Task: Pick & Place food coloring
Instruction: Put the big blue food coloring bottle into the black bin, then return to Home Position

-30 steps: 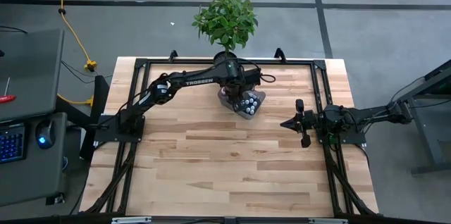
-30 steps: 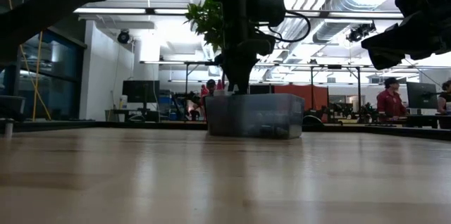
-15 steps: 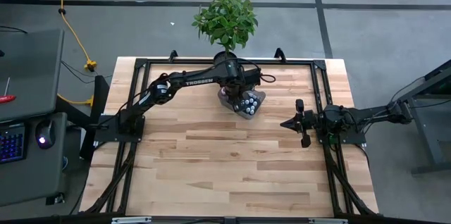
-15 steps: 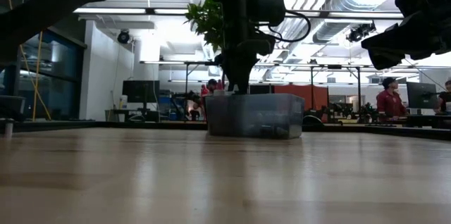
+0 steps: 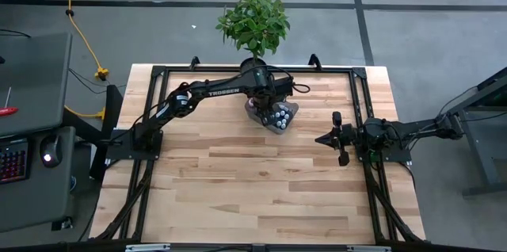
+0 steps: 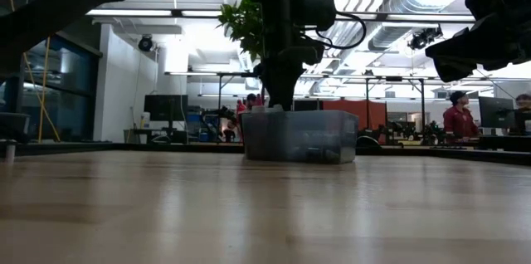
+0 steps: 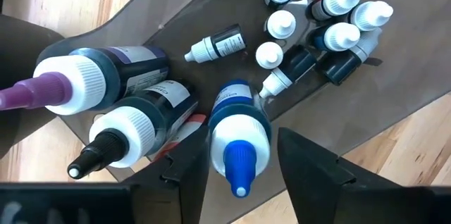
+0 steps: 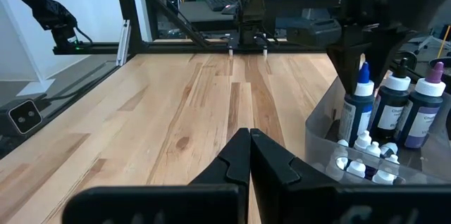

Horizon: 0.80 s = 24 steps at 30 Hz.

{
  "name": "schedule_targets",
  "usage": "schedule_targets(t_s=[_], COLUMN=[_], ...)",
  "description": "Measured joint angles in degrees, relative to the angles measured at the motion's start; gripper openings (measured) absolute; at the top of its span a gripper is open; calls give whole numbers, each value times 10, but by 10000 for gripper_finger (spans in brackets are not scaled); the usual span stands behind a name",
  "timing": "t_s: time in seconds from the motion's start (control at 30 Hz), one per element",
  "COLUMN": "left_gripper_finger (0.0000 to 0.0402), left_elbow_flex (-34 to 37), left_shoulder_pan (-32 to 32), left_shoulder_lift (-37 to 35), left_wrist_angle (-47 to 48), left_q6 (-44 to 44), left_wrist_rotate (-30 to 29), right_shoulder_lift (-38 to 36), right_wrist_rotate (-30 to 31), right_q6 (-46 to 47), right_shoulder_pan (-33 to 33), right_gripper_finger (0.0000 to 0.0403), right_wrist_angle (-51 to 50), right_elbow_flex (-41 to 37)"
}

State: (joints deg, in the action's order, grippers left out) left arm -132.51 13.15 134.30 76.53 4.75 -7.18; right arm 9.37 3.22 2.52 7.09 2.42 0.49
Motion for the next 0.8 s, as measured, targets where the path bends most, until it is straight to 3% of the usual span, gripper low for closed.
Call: schedule_targets(t_s=[0.8], left_gripper_finger=[163], left_elbow_flex=[-15], left_shoulder_pan=[3], left_shoulder_lift=[-2], left_wrist_angle=[-51], left_q6=[-46], left_wrist_rotate=[-25], right_shoulder_lift=[0], right_wrist_rotate=[0], right_q6=[0], right_shoulder_pan=[0], right_gripper_finger=[3], right_wrist_angle=[0], right_elbow_flex=[0])
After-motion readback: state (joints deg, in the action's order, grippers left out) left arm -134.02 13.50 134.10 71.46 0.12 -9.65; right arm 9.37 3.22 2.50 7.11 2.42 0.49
